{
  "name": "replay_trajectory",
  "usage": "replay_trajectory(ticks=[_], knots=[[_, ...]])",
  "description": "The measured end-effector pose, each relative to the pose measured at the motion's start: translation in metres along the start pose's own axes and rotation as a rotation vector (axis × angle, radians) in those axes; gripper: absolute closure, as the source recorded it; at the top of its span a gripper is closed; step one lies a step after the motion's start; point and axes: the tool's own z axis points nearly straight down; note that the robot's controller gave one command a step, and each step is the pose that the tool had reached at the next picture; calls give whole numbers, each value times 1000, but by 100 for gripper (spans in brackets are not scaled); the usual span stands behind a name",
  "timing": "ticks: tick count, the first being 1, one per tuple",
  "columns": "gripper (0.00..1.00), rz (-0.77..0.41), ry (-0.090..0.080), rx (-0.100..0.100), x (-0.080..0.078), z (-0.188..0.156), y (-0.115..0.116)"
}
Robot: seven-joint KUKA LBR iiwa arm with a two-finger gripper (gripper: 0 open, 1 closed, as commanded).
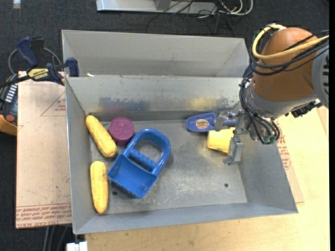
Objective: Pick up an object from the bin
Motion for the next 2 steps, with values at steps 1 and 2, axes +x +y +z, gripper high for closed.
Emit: replay_trajectory(ticks=[1, 2], knots=[[0, -2, -8, 1, -1, -5, 0], [0, 204, -8, -1, -22, 72, -27]])
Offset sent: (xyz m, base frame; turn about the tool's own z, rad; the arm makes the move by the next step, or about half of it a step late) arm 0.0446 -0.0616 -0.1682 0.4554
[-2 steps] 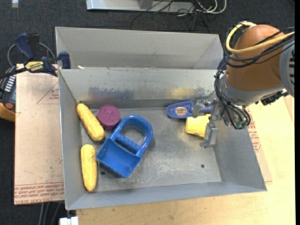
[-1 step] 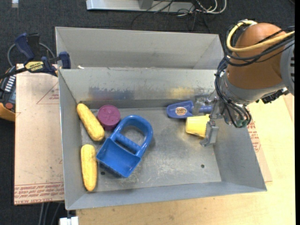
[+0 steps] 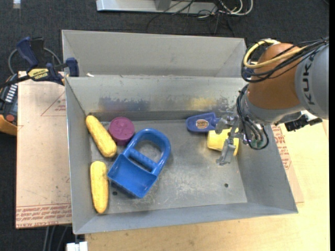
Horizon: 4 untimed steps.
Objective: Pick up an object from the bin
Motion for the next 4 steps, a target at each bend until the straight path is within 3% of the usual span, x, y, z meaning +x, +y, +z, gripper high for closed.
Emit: replay_trajectory(ticks=[1, 2, 3, 4], knots=[[0, -336, -15, -3, -41, 77, -19], [0, 172, -4, -2, -45, 95, -34], [0, -20, -12, -3, -42, 96, -37], [100, 171, -6, -3, -46, 95, -33]])
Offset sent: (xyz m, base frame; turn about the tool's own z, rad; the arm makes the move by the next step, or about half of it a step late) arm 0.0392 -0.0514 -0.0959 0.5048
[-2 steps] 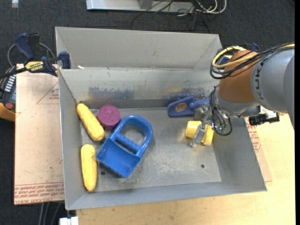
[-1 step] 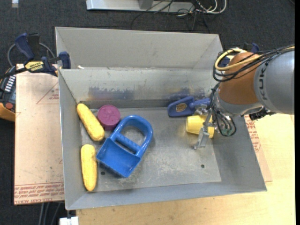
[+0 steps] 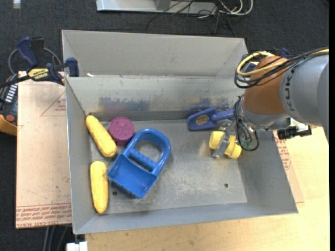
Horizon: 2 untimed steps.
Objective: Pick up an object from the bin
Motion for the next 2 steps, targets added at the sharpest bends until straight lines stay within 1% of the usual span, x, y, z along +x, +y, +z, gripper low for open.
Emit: replay_trajectory(ticks=[2], knots=[[100, -2, 0, 0, 0, 0, 0]])
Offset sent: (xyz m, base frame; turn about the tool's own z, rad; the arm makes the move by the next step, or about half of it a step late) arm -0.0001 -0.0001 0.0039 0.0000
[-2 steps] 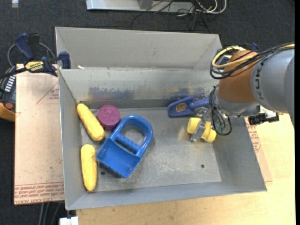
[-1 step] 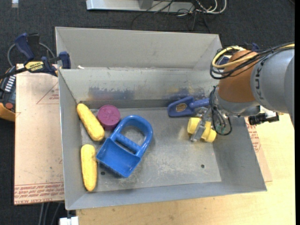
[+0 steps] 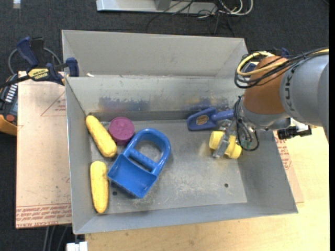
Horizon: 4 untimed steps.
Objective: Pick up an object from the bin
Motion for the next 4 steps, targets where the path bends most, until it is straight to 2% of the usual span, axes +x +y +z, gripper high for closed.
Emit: replay_trajectory(ticks=[2, 4], knots=[[100, 0, 9, 1, 2, -20, 0], [100, -1, -4, -2, -1, -55, 1]])
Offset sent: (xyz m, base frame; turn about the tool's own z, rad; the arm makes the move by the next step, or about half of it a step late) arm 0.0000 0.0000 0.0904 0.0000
